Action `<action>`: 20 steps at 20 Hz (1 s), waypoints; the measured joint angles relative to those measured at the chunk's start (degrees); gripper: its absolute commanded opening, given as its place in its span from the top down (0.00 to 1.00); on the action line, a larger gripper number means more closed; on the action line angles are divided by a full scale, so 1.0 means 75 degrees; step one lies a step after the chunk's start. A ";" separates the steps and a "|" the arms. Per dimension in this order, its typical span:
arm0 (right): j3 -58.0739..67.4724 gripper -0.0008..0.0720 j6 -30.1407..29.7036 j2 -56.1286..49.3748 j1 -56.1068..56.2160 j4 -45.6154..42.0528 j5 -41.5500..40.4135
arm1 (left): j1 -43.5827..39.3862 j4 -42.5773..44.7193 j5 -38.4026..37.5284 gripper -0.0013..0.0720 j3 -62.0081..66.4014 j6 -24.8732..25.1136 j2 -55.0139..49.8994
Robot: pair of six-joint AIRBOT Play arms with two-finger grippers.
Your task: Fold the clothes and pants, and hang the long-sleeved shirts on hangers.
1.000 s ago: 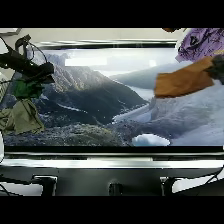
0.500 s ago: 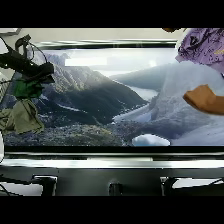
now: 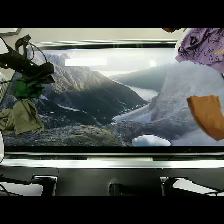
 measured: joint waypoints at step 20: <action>-0.1358 0.53 -0.0312 0.0615 -0.0017 -0.1944 0.0323 | 0.0000 -0.0003 0.0003 0.95 0.0000 -0.0003 0.0000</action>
